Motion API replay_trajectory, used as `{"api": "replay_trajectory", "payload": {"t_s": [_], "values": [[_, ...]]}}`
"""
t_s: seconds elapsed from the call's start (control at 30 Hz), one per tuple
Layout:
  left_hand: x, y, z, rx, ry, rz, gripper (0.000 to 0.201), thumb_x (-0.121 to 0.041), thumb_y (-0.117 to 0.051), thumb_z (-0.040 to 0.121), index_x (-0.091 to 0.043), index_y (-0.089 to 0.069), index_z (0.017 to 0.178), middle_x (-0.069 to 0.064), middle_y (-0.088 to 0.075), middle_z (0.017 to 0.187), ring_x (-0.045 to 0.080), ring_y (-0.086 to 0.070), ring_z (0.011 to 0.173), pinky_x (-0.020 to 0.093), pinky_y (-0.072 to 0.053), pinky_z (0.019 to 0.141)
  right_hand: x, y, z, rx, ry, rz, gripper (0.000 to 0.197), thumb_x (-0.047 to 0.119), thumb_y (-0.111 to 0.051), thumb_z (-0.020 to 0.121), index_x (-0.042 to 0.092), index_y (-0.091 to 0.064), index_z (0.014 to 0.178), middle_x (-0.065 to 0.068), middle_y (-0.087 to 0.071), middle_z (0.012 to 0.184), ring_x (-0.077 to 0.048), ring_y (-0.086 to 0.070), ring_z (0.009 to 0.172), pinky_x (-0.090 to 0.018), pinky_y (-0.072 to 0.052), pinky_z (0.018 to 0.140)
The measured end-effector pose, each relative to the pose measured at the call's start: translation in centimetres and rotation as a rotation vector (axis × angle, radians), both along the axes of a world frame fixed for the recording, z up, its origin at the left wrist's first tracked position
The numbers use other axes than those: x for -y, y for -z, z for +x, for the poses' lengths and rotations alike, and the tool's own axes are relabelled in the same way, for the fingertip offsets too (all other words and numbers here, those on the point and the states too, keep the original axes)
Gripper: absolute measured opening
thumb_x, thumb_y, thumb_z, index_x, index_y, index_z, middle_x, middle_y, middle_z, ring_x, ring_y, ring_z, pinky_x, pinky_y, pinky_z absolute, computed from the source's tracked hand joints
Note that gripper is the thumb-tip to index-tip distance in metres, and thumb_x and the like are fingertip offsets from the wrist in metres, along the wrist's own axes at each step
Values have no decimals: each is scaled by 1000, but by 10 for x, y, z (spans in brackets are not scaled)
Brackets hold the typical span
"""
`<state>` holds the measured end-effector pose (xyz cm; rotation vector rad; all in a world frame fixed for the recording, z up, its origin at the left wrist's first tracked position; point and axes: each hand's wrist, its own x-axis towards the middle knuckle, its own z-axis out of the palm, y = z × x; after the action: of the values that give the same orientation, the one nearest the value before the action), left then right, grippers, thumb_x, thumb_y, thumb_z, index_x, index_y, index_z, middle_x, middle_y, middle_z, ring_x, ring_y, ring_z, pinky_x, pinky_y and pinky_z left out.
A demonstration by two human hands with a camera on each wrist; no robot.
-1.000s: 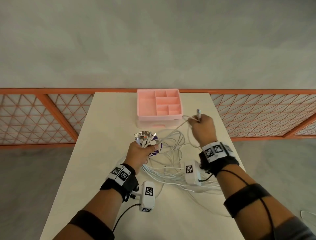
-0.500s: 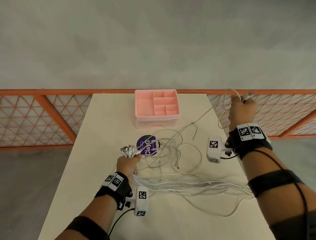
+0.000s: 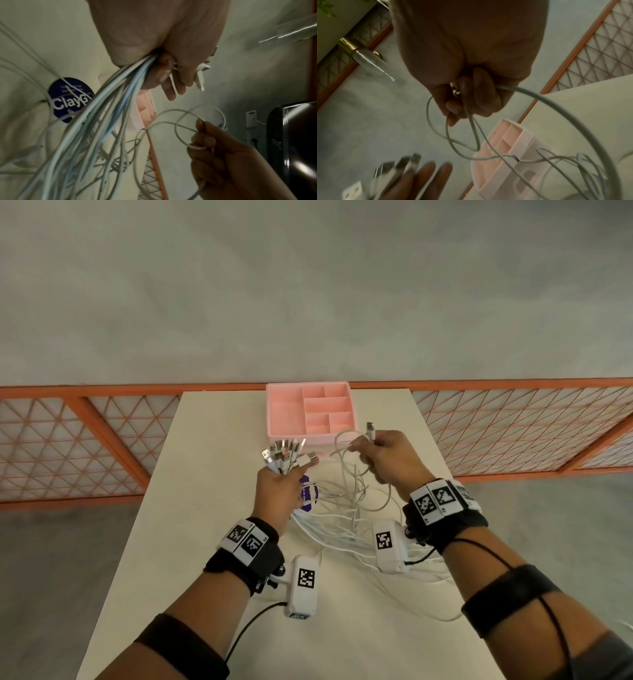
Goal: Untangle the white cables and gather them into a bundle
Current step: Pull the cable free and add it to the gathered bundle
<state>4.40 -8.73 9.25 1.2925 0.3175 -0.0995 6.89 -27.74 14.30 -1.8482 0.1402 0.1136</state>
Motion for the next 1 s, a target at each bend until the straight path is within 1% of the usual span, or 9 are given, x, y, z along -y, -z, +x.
{"api": "replay_trajectory", "payload": {"t_s": [0.1, 0.2, 0.27, 0.47, 0.6, 0.7, 0.77, 0.9, 1.0], "values": [[7, -3, 6, 58, 49, -28, 19, -1, -57, 95, 2, -71, 107, 1, -28, 61, 11, -18, 45, 24, -19, 43, -19, -1, -6, -58, -139, 58, 22, 19, -60, 96, 1, -71, 91, -4, -50, 58, -12, -30, 42, -21, -22, 38], [11, -8, 4, 74, 117, -42, 14, 0, -57, 94, 3, -67, 103, 12, -53, 71, 11, -20, 44, 24, -17, 44, -28, -7, -5, -7, -127, 93, 20, 17, -60, 96, 4, -69, 83, -5, -51, 58, -10, -33, 40, -21, -25, 38], [10, -6, 1, 66, 139, -31, 17, 0, -57, 94, 3, -69, 105, 10, -68, 80, 10, -24, 42, 25, -18, 44, -27, -14, -1, 89, -38, 44, 21, 11, -61, 94, 5, -66, 75, -2, -52, 55, -7, -36, 40, -19, -29, 41], [3, 3, 3, 55, 205, 55, 19, -4, -59, 94, -9, -74, 105, 11, -76, 99, 12, -24, 43, 25, -19, 47, -16, -26, 5, 251, 0, 0, 16, -1, -57, 91, -5, -72, 89, -8, -57, 60, 0, -45, 42, -9, -34, 47], [3, 7, 4, 13, 143, 75, 18, -12, -64, 90, -21, -80, 87, 13, -56, 91, 16, -19, 47, 25, -17, 50, -11, -18, 7, 231, 7, -65, 21, 1, -61, 90, 10, -72, 105, 1, -65, 79, 3, -51, 50, -8, -37, 51], [-2, 12, 2, -83, 51, 11, 11, 0, -63, 94, -3, -74, 93, 11, -58, 65, 7, -36, 32, 15, -28, 38, 5, -15, 13, 223, 93, -271, 33, 7, -57, 93, 22, -70, 120, 10, -64, 88, 0, -57, 68, -18, -43, 65], [-6, 22, 1, -130, 19, 47, 9, -4, -66, 92, 4, -70, 96, 0, -41, 53, 10, -31, 35, 16, -25, 39, 13, -18, 16, 188, 162, -269, 31, 10, -54, 96, 18, -68, 123, 2, -70, 99, -16, -65, 86, -29, -50, 77], [-8, 35, 0, -155, -55, 55, 6, -10, -66, 93, -5, -65, 90, 6, -38, 67, 12, -30, 40, 18, -25, 40, 5, -19, 13, 252, 184, -323, 33, 11, -46, 99, 11, -62, 129, -8, -66, 125, -25, -64, 97, -33, -52, 89], [-6, 28, 0, -127, -110, -12, 9, -11, -65, 95, -3, -67, 95, 7, -50, 75, 7, -33, 35, 18, -28, 38, -22, -11, 0, 322, 15, -368, 37, 6, -40, 100, 8, -59, 131, -6, -60, 131, -15, -60, 87, -21, -48, 78]]}}
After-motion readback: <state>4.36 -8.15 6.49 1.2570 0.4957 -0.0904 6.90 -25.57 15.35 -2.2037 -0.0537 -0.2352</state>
